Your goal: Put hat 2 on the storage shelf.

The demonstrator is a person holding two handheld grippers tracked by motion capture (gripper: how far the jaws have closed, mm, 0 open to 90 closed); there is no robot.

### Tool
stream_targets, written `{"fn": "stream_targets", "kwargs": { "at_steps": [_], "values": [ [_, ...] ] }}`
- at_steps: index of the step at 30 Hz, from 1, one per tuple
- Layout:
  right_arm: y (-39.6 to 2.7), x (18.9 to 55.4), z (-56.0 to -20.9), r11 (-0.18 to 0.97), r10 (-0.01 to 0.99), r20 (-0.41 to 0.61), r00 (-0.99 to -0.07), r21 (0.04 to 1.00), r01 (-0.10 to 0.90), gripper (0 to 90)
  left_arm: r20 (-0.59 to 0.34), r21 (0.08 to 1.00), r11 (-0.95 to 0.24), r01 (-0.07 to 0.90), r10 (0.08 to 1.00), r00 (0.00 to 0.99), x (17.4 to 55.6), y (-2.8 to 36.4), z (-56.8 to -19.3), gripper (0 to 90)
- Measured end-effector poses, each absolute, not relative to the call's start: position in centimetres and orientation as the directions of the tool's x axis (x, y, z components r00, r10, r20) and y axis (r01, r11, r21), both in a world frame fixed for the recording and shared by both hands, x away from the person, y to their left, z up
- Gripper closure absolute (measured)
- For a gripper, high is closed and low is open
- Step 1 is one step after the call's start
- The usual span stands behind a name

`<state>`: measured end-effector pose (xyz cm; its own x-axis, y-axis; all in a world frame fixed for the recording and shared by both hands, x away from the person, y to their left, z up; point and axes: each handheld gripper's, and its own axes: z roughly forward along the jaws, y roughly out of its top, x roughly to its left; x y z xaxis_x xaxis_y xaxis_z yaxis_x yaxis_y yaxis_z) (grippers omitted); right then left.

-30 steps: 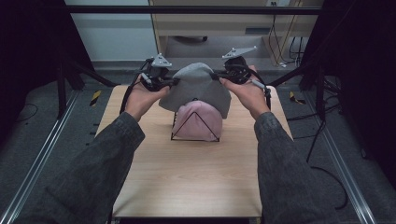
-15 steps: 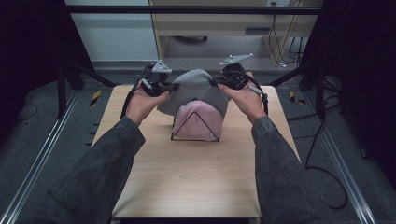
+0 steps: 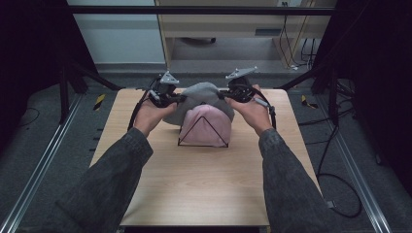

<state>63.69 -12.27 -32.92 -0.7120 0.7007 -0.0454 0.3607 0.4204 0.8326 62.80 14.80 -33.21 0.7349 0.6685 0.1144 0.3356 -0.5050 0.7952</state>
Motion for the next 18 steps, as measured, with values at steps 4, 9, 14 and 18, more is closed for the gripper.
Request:
{"fn": "stream_targets", "kwargs": {
  "at_steps": [4, 9, 14, 18],
  "values": [
    [-12.1, 63.6, -33.9, 0.416, 0.711, -0.036, -0.703, 0.827, 0.379, 84.7, 0.101, 0.788, -0.503, 0.354, 0.674, 0.732, 62.6, 15.0, -34.3, 86.7],
    [-11.9, 63.5, -34.5, 0.413, 0.719, -0.027, -0.695, 0.821, 0.395, 84.0, 0.097, 0.776, -0.505, 0.378, 0.688, 0.719, 62.8, 15.4, -35.3, 86.6],
    [-11.5, 63.5, -35.1, 0.424, 0.715, -0.030, -0.699, 0.814, 0.398, 84.1, 0.071, 0.769, -0.501, 0.398, 0.685, 0.725, 63.1, 15.7, -36.2, 84.4],
    [-11.6, 63.5, -35.2, 0.417, 0.720, -0.028, -0.694, 0.816, 0.400, 81.6, 0.073, 0.764, -0.505, 0.400, 0.684, 0.725, 63.0, 15.6, -36.4, 81.1]
  ]
}}
